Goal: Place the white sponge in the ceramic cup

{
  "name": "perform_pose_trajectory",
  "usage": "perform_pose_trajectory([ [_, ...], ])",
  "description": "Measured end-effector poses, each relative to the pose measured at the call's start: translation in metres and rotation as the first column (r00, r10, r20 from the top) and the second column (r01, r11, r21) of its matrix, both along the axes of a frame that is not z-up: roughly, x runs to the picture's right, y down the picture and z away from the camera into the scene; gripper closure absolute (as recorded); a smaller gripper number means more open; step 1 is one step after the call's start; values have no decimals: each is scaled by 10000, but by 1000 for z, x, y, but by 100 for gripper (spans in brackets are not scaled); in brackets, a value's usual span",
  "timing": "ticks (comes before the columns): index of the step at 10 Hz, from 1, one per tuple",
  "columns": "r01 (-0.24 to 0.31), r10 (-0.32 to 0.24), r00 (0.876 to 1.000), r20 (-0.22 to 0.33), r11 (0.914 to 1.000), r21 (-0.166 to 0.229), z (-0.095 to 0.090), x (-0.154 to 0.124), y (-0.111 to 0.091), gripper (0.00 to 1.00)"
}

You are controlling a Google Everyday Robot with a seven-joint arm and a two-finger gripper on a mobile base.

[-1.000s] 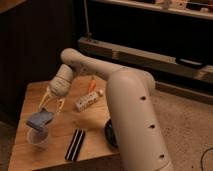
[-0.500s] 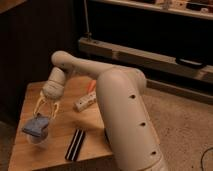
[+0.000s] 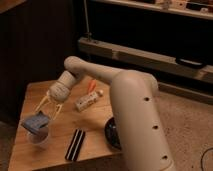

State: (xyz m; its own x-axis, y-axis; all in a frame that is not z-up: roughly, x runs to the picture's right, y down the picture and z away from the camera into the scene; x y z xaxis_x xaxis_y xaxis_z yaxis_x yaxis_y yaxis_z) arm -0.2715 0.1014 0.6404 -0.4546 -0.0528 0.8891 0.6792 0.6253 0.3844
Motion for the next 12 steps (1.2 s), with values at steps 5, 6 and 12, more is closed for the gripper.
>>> perform_pose_trajectory([
  [5, -139, 186, 9969, 761, 9980, -623, -10, -5, 1, 100],
  [6, -116, 160, 9971, 745, 9982, -596, -13, -4, 1, 100],
  [12, 684, -631, 9941, 882, 9959, -592, -13, -21, 29, 100],
])
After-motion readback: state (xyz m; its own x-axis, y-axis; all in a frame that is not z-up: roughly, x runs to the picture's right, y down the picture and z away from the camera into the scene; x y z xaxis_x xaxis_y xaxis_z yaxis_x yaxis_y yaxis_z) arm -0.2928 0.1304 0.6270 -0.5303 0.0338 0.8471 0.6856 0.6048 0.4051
